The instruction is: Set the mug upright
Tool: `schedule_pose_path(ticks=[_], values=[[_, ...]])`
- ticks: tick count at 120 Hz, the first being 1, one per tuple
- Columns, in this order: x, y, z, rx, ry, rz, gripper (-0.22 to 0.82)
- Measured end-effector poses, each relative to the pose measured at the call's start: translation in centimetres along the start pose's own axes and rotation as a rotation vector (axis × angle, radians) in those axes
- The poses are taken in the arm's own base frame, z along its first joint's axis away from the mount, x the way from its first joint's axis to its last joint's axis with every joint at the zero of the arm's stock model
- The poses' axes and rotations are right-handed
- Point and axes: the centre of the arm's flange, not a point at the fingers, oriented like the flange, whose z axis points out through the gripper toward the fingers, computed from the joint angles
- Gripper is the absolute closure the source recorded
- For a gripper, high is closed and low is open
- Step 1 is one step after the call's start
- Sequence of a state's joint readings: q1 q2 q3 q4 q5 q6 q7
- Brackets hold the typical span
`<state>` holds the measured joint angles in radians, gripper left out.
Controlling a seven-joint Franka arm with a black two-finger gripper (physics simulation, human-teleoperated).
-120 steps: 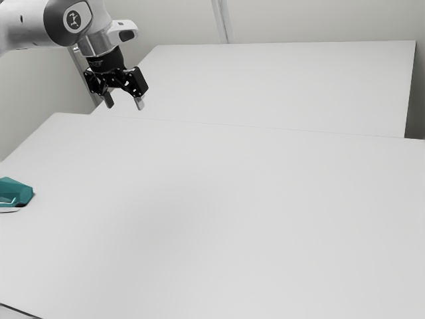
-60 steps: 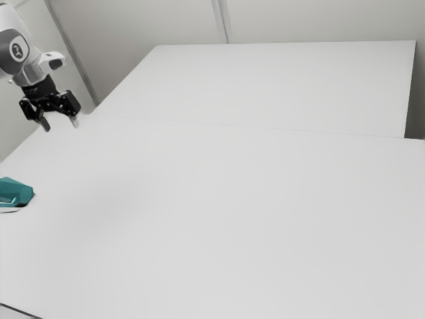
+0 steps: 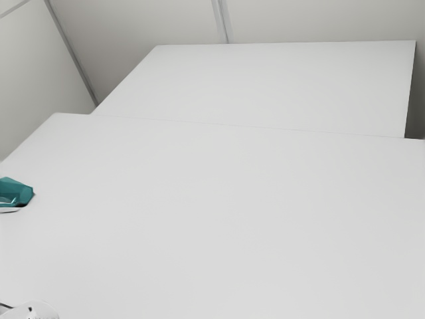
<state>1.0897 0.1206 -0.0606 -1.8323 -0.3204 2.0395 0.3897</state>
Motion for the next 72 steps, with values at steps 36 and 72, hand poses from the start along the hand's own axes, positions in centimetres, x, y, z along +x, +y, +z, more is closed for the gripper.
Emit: schedule_pose_path(ticks=[36,72], values=[[4.1,-1.5,6.3,-0.226,0.143,0.264,0.00],[4.0,-13.8,9.2,-0.316,0.277,0.443,0.00]])
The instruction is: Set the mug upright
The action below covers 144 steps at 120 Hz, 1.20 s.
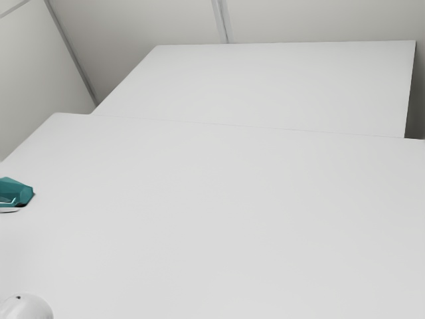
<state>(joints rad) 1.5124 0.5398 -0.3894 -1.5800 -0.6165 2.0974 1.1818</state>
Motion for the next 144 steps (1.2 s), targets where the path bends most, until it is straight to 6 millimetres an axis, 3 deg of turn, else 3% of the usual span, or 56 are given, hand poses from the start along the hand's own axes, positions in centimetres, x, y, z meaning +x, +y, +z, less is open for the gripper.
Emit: schedule_pose_path(ticks=[19,43,72,97,144], values=[[0.3,-1.6,2.6,-0.051,-0.006,0.185,0.00],[1.6,-0.5,5.3,-0.106,-0.015,0.393,0.02],[0.4,-0.9,7.5,-0.128,-0.025,0.510,0.03],[-0.3,-1.5,8.5,-0.132,-0.020,0.574,0.05],[0.5,-0.4,9.9,-0.148,-0.018,0.674,0.10]])
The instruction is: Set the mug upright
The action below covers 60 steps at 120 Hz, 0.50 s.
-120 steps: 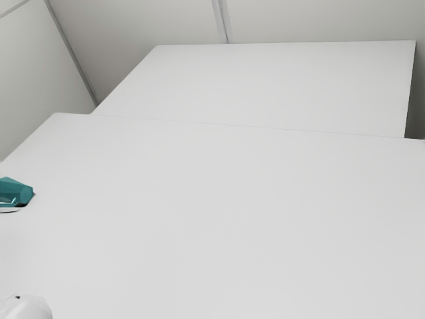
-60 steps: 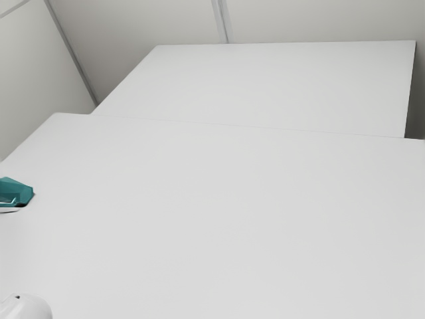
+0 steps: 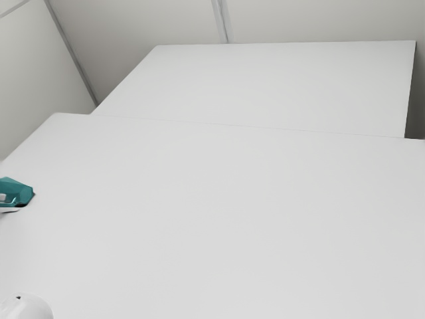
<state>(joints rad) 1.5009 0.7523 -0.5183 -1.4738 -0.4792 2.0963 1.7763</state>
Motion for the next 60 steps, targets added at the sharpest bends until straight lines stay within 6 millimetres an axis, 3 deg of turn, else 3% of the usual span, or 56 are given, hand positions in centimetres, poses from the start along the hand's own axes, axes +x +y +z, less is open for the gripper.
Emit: schedule_pose_path(ticks=[22,60], values=[[0.5,0.1,0.6,-0.008,0.002,0.029,0.13],[1.3,0.1,0.7,-0.007,0.007,0.063,0.36]])
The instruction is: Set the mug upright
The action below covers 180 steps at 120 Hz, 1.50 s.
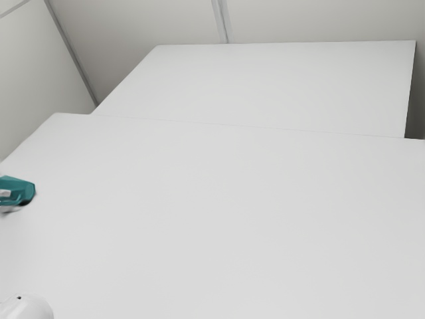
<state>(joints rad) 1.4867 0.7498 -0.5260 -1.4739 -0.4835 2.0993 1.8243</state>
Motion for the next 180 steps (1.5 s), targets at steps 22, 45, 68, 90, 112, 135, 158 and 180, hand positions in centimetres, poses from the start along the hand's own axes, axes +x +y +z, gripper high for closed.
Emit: schedule_pose_path(ticks=[22,45,68,90,112,135,158,180], values=[[1.6,-0.1,0.0,0.002,0.006,0.034,0.50],[2.7,-0.2,0.0,0.005,0.004,0.052,0.66],[3.1,-0.2,0.2,0.002,-0.022,0.061,0.73],[4.8,-0.2,0.1,0.005,-0.043,0.081,0.77],[8.1,0.2,-0.4,0.015,-0.080,0.112,0.78],[15.4,4.4,1.3,-0.020,-0.207,0.152,0.79],[27.7,13.0,5.2,-0.053,-0.343,0.226,0.79],[36.0,23.6,10.5,-0.112,-0.467,0.302,0.79]])
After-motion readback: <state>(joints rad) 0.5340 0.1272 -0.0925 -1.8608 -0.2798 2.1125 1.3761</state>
